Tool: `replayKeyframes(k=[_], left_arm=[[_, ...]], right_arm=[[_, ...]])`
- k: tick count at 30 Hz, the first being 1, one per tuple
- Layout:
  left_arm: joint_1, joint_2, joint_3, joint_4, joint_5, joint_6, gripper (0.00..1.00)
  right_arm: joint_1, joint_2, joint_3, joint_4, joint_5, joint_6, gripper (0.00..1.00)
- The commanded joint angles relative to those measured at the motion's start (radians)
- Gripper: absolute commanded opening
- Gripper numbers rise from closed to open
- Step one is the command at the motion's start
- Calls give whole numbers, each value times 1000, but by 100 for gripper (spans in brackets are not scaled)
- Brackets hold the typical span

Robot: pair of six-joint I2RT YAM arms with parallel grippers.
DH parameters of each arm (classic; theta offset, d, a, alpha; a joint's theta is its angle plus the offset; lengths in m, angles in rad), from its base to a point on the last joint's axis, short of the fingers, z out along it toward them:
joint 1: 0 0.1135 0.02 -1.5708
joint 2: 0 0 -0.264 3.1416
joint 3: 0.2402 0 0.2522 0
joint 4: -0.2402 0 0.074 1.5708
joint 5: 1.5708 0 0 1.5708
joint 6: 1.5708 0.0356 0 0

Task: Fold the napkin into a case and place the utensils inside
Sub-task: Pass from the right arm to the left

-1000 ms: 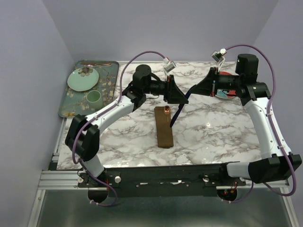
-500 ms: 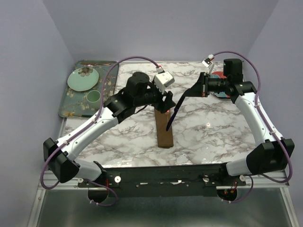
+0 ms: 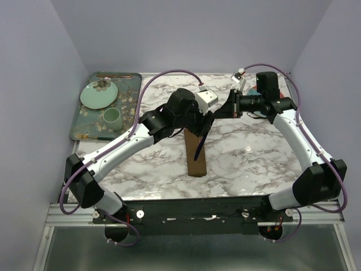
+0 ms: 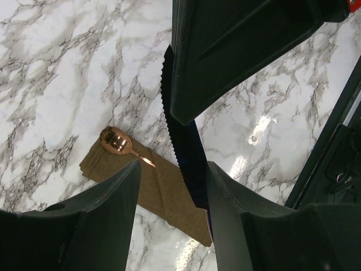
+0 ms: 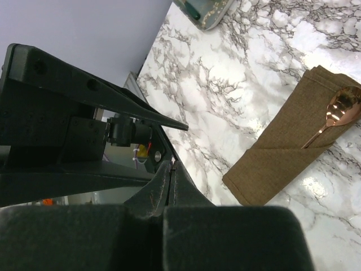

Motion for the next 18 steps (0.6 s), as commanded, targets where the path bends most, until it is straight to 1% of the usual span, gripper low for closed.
replayKeyframes(k=[1, 3, 8, 13, 14, 16, 17, 18], left_arm=[[-7, 15, 32, 7, -13, -26, 58], [-7, 18, 33, 7, 4, -29, 57], [-7, 50, 49, 10, -5, -53, 57], [-7, 90, 87, -10, -30, -90, 52], [-10, 97, 90, -13, -35, -92, 48], [-12, 102, 92, -21, -39, -101, 44], [-13, 108, 92, -21, -42, -104, 38], [-13, 107, 90, -22, -44, -112, 35]], right_arm=[[20, 6, -19, 16, -2, 20, 1], [20, 11, -18, 16, -1, 20, 1], [26, 20, -9, 16, -1, 20, 1], [29, 18, -19, 16, 5, 29, 1], [29, 20, -21, 18, 5, 31, 1], [29, 18, -23, 16, 10, 32, 1], [29, 18, -21, 16, 10, 32, 1], [29, 20, -21, 16, 11, 31, 1]])
